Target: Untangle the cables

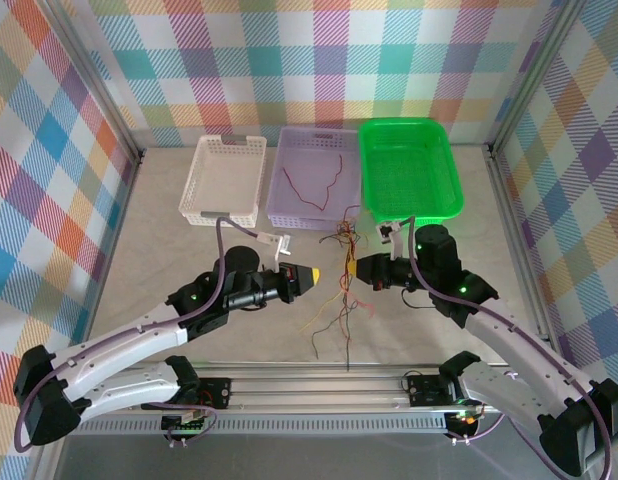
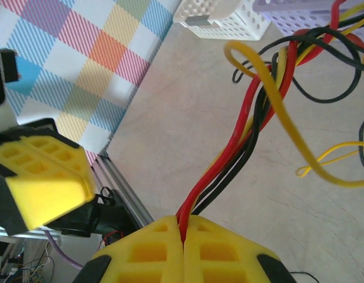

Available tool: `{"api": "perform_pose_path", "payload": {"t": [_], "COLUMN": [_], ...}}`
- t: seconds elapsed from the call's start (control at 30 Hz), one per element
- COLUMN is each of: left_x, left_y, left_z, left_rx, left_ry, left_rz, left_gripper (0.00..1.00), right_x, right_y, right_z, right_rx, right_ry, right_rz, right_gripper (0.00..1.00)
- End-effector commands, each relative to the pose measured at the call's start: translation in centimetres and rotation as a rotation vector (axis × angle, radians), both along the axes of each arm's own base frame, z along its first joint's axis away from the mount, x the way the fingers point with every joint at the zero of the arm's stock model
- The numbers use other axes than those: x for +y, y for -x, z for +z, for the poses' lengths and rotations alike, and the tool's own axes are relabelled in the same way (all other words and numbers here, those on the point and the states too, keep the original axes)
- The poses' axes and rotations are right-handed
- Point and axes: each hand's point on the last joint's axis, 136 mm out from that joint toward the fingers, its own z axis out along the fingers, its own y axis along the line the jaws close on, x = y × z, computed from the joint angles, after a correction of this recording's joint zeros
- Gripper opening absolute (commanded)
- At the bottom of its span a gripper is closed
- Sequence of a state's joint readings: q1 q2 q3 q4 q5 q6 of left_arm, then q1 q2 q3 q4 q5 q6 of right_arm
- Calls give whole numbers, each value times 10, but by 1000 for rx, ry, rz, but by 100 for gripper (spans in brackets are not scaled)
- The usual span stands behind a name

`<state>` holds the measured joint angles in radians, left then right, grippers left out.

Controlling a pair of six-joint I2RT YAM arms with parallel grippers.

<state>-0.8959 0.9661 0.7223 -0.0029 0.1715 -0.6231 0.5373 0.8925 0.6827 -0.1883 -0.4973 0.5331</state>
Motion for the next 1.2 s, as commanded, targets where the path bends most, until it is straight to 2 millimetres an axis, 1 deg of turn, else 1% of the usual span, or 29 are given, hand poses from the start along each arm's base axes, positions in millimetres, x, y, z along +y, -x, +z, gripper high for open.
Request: {"api": "perform_pose_path", "payload": {"t": [0.0,0.03,0.17,0.3,0.5,0.57,0.67,0.77,0.83,0.97,1.03,1.17], "left_x": [7,2,-19,-30,-41,-45,-52,-56,-57,-57,-57,-61], "left_y": [-2,0,9,17,26,29,30,32,32,30,27,24], "left_z": [7,8,0,0,4,6,3,-4,-11,-18,-19,-19], "left_rx": [-24,-15,46,56,44,42,48,50,55,58,57,54], "left_ry": [-5,2,58,127,166,178,164,117,78,41,33,29], "left_rz": [3,-25,-121,-171,-214,-229,-243,-254,-254,-246,-233,-226], "left_gripper": [0,0,0,18,37,42,42,41,40,37,34,21], "right_x": [-2,0,6,10,14,15,16,16,16,16,17,18], "right_y": [2,4,4,4,4,3,3,3,4,6,6,7], "right_z": [11,14,20,22,24,24,25,27,28,29,30,30], "right_rx": [-56,-58,-59,-50,-40,-38,-36,-39,-40,-38,-36,-28], "right_ry": [-1,-17,-56,-72,-94,-97,-102,-105,-107,-113,-117,-126], "right_rz": [16,29,54,68,90,93,98,96,98,103,108,118], "right_gripper": [0,0,0,0,0,0,0,0,0,0,0,0]}}
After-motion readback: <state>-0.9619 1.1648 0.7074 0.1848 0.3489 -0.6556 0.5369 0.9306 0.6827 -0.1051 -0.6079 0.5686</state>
